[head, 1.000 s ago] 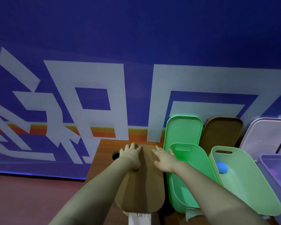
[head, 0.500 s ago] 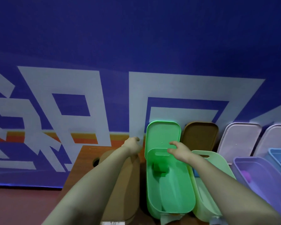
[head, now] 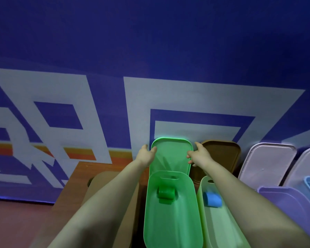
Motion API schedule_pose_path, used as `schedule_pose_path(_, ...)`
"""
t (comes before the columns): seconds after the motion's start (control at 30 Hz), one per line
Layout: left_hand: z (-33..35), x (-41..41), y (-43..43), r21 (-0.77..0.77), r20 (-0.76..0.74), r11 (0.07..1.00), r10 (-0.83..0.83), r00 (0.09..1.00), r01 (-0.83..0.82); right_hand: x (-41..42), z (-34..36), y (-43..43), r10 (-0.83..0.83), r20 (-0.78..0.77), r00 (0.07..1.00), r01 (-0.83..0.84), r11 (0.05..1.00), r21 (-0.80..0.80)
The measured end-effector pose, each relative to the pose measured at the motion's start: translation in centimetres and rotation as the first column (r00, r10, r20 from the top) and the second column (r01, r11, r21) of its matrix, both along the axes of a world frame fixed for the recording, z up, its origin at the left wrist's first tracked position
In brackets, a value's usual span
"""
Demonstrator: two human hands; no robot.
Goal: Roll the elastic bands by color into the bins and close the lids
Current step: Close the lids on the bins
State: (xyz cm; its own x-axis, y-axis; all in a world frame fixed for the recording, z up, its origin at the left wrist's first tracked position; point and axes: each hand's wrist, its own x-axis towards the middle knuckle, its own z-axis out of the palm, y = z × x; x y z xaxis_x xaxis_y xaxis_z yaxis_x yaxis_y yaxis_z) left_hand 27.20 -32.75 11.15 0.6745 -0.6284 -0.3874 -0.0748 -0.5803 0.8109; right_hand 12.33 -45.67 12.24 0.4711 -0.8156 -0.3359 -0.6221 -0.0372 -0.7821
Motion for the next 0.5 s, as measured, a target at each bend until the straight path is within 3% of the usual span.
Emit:
schedule_pose_path(0.17,0.2,-0.6,-0.4,-0.039,-0.039,0.999,0.000,0.999,-0.002,0.3,-0.8,0.4,0.007,-0.010,1.000,-0.007,1.000,-0.006)
schedule_pose_path(0.37,2.0,-1.8,0.7,-0.123,-0.111,0.988,0.083,0.990,-0.097,-0.8,0.1,1.7,0.034,-0.066,0.997,-0.043,0.987,-0.154)
schedule_pose_path(0.5,4.6,-2.5,2.6,-0.208,-0.138,0.967,0.117,0.983,-0.145,-1.4,1.8,3.5,-0.035,0.104,0.994,0.046,0.993,-0.104)
